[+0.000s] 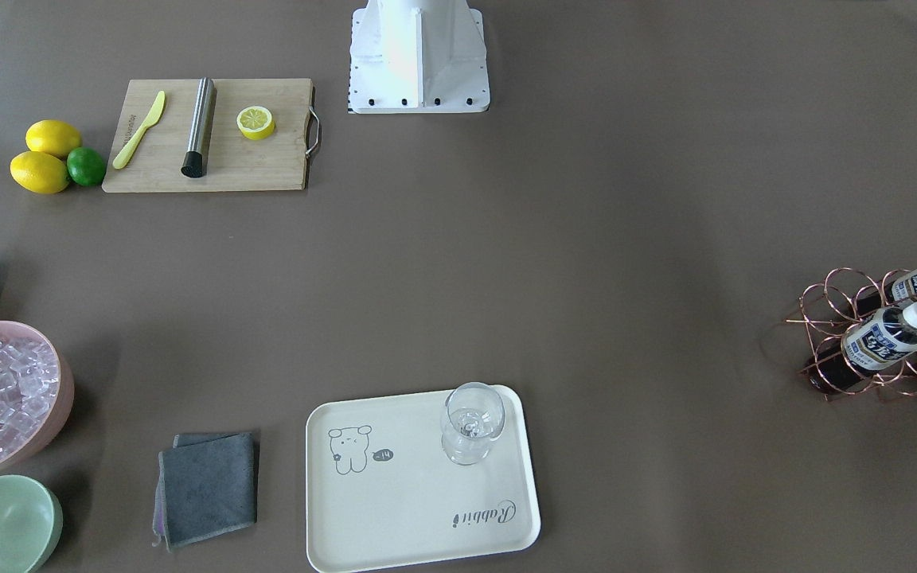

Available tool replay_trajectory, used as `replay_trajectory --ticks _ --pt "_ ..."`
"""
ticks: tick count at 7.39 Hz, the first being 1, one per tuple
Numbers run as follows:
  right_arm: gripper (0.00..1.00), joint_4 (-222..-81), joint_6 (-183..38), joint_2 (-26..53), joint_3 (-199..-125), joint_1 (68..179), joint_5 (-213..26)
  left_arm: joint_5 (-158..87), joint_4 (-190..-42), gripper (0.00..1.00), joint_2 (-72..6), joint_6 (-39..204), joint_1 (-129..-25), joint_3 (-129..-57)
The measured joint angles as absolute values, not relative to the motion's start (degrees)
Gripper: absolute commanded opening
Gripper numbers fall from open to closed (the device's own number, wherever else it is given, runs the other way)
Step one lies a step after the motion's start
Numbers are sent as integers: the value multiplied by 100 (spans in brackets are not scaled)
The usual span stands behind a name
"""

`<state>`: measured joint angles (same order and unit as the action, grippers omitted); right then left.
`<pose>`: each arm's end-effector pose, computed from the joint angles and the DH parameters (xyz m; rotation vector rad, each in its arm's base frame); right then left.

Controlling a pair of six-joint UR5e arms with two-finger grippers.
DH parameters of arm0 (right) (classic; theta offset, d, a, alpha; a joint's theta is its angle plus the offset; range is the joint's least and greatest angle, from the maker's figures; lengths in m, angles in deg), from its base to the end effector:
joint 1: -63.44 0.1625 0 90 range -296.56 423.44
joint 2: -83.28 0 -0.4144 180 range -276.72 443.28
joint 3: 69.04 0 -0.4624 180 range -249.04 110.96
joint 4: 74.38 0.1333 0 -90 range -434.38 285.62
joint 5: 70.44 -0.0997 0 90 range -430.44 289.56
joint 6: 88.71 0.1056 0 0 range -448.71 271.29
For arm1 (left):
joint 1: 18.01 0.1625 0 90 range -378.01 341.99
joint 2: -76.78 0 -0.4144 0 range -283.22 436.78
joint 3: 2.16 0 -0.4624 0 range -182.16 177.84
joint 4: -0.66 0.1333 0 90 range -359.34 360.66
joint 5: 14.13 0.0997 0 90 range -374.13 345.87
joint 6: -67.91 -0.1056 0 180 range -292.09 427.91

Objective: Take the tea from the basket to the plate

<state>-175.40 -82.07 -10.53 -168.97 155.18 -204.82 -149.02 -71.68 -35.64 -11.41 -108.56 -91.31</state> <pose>0.0754 -0.5231 0.6104 -0.1144 -0.7709 0.1719 -0.0654 -0.6920 0.4434 0.5982 0.6053 1.3251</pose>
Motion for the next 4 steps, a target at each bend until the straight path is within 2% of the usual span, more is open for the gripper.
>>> replay_trajectory --ticks 4 --pt "100 -17545 -8207 -1200 -17066 15606 -20482 -14929 -6970 95 -3115 -1177 -10691 -9757"
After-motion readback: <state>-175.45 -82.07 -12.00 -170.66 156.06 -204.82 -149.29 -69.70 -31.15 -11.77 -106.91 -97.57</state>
